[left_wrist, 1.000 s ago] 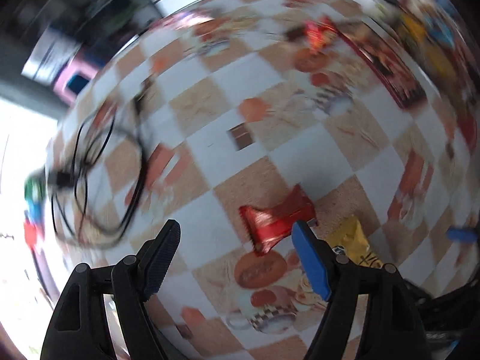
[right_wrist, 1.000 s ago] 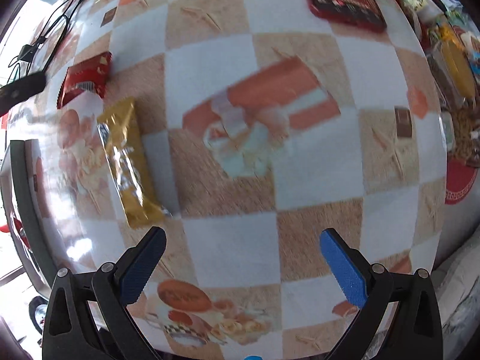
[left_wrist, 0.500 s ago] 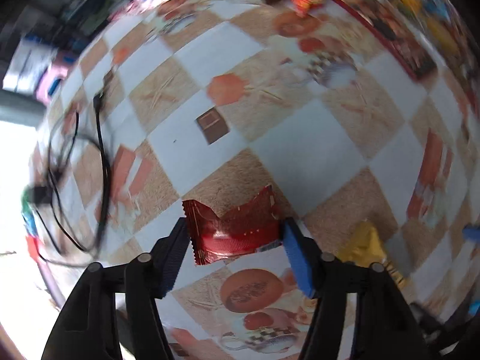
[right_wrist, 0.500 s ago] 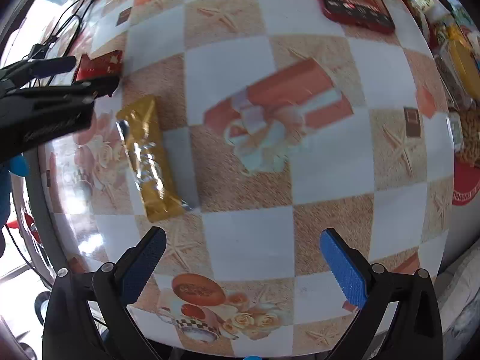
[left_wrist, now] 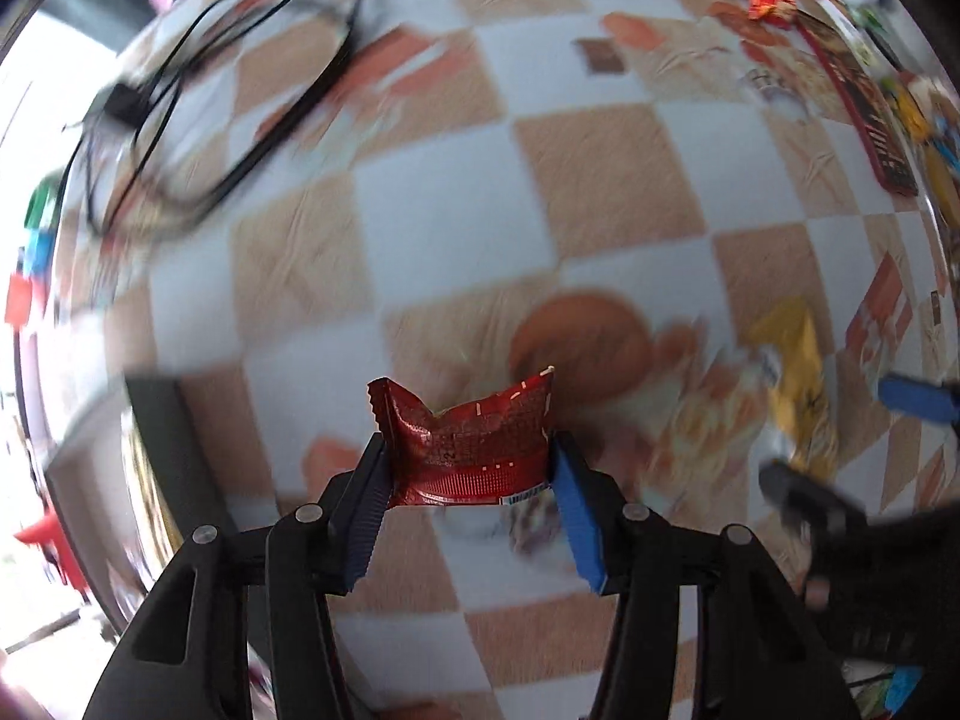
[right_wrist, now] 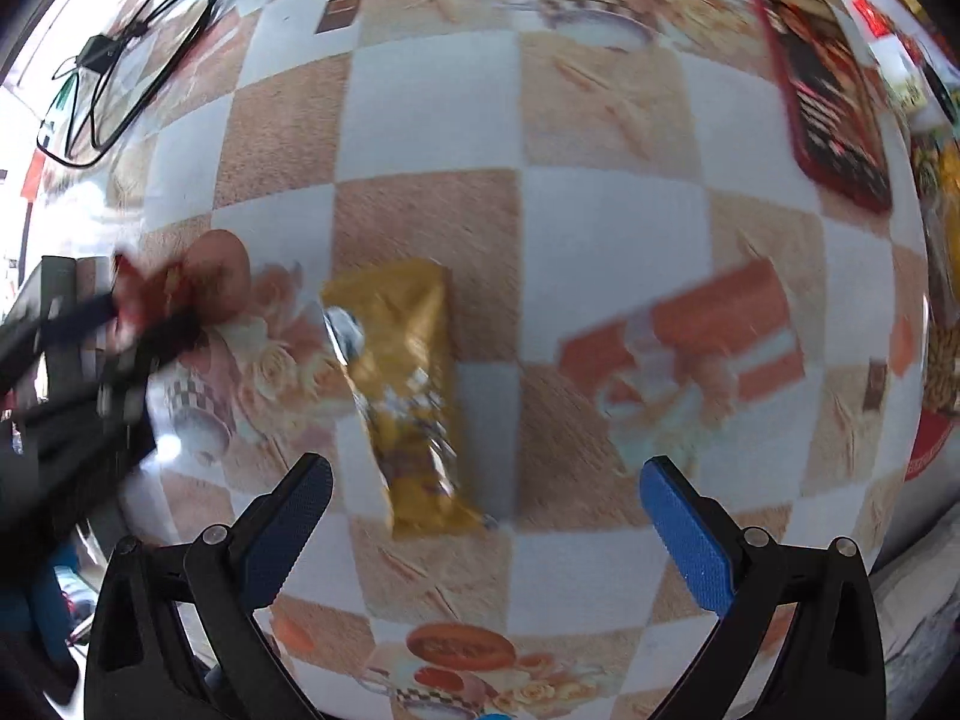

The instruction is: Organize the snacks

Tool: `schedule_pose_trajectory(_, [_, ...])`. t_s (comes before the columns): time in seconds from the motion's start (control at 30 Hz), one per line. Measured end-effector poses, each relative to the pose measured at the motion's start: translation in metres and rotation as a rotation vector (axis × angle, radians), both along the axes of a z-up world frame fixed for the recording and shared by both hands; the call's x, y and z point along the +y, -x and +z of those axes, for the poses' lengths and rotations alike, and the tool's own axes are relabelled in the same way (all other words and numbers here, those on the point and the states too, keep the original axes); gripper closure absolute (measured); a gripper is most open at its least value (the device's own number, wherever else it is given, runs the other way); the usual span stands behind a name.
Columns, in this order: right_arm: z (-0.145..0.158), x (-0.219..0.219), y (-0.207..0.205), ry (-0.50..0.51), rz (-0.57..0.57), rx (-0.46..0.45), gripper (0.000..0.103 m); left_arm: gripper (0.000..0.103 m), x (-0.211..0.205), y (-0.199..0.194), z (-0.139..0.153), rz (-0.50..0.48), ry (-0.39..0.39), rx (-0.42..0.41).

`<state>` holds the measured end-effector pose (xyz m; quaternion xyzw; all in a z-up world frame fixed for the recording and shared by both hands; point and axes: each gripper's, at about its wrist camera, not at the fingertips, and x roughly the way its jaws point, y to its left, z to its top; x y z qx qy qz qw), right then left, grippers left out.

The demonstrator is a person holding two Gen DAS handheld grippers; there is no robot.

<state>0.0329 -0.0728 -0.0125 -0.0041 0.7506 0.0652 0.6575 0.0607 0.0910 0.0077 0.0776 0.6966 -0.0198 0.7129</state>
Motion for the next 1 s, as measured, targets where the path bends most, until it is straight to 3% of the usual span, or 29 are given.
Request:
schedule_pose_trajectory(0.07, [-0.001, 0.01, -0.004, 0.011, 0.02, 0.003, 0.0, 0.045, 0.006, 0.007, 0.0, 0.028, 0.0, 0.002])
schedule_pose_trajectory(0.23, [-0.003, 0.036, 0.003, 0.055, 0.059, 0.001, 0.019, 0.045, 0.016, 0.028, -0.002, 0.081, 0.006, 0.024])
schedule_pose_trajectory(0.33, [0.0, 0.046, 0.007, 0.065, 0.091, -0.01, 0.033, 0.043, 0.017, 0.05, -0.005, 0.108, 0.027, 0.043])
schedule_pose_trajectory(0.4, [0.012, 0.035, 0.019, 0.063, 0.101, -0.017, 0.048, 0.04, 0.014, 0.069, -0.008, 0.111, 0.03, 0.051])
schedule_pose_trajectory(0.5, [0.019, 0.021, 0.034, 0.054, 0.103, -0.013, 0.059, 0.032, 0.01, 0.088, -0.011, 0.112, 0.04, 0.073])
schedule_pose_trajectory(0.6, [0.021, 0.009, 0.055, 0.04, 0.087, 0.011, 0.059, 0.023, 0.009, 0.101, -0.015, 0.116, 0.053, 0.096])
schedule_pose_trajectory(0.77, [0.022, -0.014, 0.083, 0.002, 0.046, 0.057, 0.058, 0.023, 0.022, 0.117, -0.016, 0.143, 0.078, 0.1])
schedule_pose_trajectory(0.83, [0.022, -0.024, 0.088, 0.001, 0.016, 0.069, 0.033, 0.023, 0.031, 0.12, -0.014, 0.158, 0.085, 0.095])
schedule_pose_trajectory(0.87, [0.026, -0.029, 0.09, 0.005, 0.008, 0.053, 0.015, 0.023, 0.038, 0.121, -0.013, 0.165, 0.092, 0.092])
schedule_pose_trajectory(1.0, [0.033, -0.034, 0.072, 0.008, 0.029, 0.011, 0.013, 0.023, 0.061, 0.122, -0.006, 0.192, 0.112, 0.073])
